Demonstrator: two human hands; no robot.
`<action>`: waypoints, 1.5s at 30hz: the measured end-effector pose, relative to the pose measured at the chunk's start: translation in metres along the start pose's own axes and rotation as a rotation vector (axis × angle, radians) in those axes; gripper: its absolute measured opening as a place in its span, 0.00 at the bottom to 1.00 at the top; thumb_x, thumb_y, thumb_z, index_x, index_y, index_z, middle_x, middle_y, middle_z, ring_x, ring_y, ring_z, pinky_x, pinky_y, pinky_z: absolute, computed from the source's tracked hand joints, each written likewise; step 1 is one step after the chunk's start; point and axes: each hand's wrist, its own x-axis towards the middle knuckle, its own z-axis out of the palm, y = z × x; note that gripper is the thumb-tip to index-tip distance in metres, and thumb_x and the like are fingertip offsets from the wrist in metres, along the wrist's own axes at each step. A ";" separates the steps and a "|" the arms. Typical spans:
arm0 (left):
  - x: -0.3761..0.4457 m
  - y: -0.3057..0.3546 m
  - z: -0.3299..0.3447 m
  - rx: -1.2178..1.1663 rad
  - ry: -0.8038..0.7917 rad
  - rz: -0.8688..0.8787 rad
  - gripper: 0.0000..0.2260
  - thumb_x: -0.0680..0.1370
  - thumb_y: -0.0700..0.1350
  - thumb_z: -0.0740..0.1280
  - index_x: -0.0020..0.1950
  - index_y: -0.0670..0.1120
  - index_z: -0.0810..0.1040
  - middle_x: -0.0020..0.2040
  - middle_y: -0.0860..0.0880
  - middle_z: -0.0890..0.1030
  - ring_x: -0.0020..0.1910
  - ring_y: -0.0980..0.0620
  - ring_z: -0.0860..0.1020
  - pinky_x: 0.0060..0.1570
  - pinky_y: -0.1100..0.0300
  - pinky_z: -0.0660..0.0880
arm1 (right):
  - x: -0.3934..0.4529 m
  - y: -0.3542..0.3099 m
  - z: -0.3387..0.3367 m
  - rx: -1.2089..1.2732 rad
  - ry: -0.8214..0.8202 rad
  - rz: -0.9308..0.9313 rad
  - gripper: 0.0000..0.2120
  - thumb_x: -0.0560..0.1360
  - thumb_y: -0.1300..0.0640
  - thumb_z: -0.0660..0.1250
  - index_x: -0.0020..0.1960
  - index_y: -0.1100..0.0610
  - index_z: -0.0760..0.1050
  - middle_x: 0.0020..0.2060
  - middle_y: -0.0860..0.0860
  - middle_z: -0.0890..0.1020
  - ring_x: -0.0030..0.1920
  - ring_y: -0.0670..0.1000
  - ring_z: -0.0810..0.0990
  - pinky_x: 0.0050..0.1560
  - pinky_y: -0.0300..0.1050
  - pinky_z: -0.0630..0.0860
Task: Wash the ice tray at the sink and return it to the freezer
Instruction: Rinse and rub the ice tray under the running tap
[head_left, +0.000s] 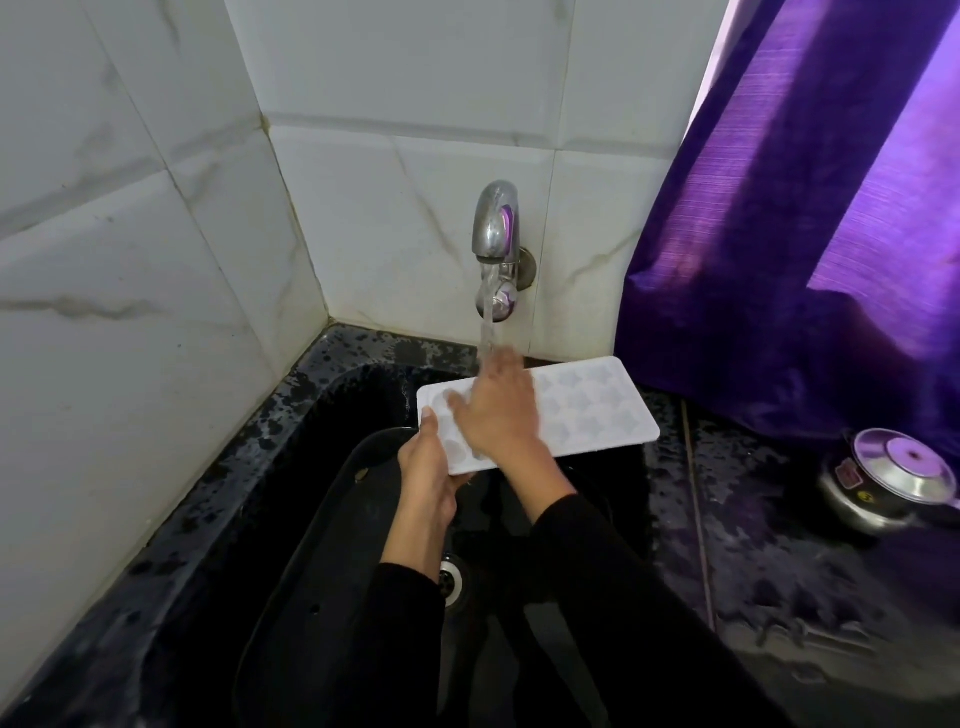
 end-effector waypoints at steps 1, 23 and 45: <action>0.000 -0.001 0.000 -0.005 -0.013 0.017 0.16 0.82 0.51 0.60 0.54 0.38 0.78 0.43 0.43 0.82 0.40 0.47 0.81 0.37 0.54 0.79 | -0.008 -0.002 0.006 -0.070 -0.040 -0.098 0.32 0.81 0.47 0.55 0.78 0.61 0.48 0.77 0.58 0.50 0.77 0.57 0.48 0.76 0.51 0.47; 0.002 -0.026 -0.024 0.059 0.072 0.075 0.15 0.82 0.51 0.60 0.43 0.42 0.77 0.40 0.45 0.81 0.40 0.47 0.80 0.47 0.51 0.79 | -0.055 0.018 0.024 -0.343 -0.241 -0.241 0.31 0.82 0.41 0.42 0.78 0.55 0.40 0.78 0.51 0.43 0.78 0.50 0.40 0.76 0.52 0.38; 0.018 -0.022 -0.036 0.050 0.132 0.087 0.14 0.82 0.52 0.60 0.56 0.41 0.75 0.51 0.42 0.80 0.49 0.42 0.80 0.45 0.46 0.79 | -0.045 0.075 -0.002 -0.394 -0.227 0.153 0.37 0.78 0.34 0.38 0.78 0.57 0.36 0.77 0.52 0.38 0.77 0.50 0.36 0.74 0.56 0.34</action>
